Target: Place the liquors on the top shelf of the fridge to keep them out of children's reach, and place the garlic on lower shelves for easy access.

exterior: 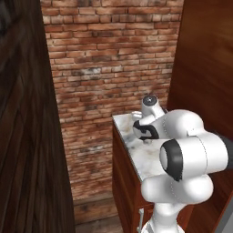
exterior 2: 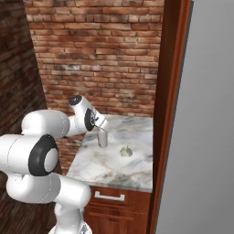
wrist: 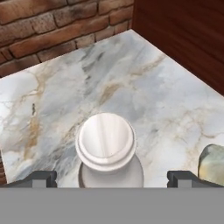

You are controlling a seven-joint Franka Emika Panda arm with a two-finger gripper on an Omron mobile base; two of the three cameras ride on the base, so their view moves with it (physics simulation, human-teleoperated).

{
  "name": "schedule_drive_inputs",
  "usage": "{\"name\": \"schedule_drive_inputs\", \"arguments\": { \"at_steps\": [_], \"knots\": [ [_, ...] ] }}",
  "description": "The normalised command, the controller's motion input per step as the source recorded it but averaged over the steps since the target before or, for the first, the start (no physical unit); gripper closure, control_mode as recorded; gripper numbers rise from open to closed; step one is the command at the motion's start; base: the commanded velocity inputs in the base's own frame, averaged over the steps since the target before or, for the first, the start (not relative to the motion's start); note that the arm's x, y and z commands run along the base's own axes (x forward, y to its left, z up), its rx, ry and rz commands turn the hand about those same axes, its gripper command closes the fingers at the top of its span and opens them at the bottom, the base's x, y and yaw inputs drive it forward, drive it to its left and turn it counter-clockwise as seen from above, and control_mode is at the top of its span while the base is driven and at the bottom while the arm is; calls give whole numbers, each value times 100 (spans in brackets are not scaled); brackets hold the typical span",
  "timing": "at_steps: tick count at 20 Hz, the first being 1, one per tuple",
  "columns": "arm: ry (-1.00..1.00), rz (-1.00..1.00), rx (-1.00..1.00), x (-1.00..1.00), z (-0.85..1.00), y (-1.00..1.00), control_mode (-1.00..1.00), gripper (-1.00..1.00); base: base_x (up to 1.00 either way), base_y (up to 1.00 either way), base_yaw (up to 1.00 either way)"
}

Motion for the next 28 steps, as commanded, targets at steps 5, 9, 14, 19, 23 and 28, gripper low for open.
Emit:
{"name": "schedule_drive_inputs", "arguments": {
  "at_steps": [5, 9, 14, 19, 23, 28],
  "knots": [
    [0, 0, 0, 8, -12, 0, -100, -100, 0, 0, 0],
    [0, 0, 0, 8, -11, 0, -100, -100, 0, 0, 0],
    [0, 0, 0, 9, -7, 0, -100, -100, 0, 0, 0],
    [0, 0, 0, 11, -4, -3, -100, 100, 0, 0, 0],
    [0, 0, 0, 10, -4, -6, -100, 100, 0, 0, 0],
    [0, 0, 0, 6, -3, 0, -100, 100, 0, 0, 0]
  ]
}}
